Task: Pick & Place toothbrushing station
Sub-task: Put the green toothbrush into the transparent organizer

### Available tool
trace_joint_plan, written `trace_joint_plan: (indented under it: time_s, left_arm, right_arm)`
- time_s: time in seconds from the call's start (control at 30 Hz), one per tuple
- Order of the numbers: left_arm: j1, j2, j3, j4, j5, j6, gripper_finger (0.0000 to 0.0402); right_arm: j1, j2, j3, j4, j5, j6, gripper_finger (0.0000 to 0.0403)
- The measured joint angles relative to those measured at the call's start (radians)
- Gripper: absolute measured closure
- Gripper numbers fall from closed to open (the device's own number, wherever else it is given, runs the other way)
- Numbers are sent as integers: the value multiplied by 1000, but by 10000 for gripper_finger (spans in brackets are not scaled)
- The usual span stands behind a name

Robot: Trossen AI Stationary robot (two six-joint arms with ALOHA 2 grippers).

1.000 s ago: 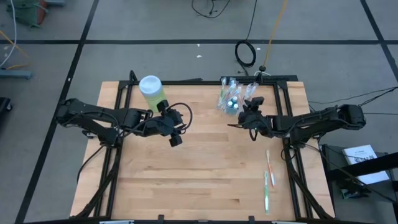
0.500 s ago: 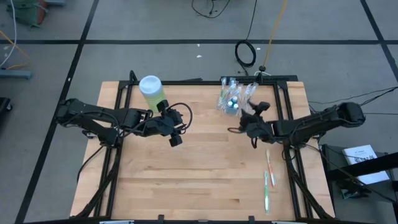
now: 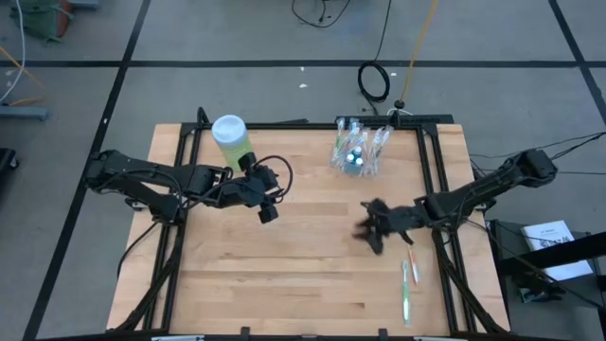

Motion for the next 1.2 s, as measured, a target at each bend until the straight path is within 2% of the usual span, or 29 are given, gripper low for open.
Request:
trace_joint_plan:
  time_s: [0.07, 0.13, 0.3, 0.53, 0.63, 0.77, 0.87, 1.0, 1.2]
  left_arm:
    - [0, 0, 0, 0, 0, -13, 206]
    - [0, 0, 0, 0, 0, -23, 206]
    - [0, 0, 0, 1, 0, -47, 206]
    - [0, 0, 0, 1, 0, -54, 206]
    - [0, 0, 0, 2, 0, -54, 206]
    - [0, 0, 0, 24, 0, -49, 206]
    - [0, 0, 0, 47, 0, -46, 206]
    - [0, 1, 0, 51, 0, -45, 206]
    - [0, 1, -40, 86, -1, -34, 206]
  right_arm:
    - [45, 1, -6, 0, -144, 102, 228]
    - [98, 1, -14, -5, -188, 172, 234]
    - [166, -30, -18, -98, -187, 398, 249]
    - [195, -94, -19, -364, -188, 608, 268]
    - [210, -108, -19, -438, -233, 683, 274]
    - [230, -126, -19, -448, -290, 779, 278]
    - [267, -128, -19, -446, -293, 888, 278]
    - [350, -102, -19, -442, -342, 1065, 278]
    - [481, -30, -19, -413, -346, 1287, 278]
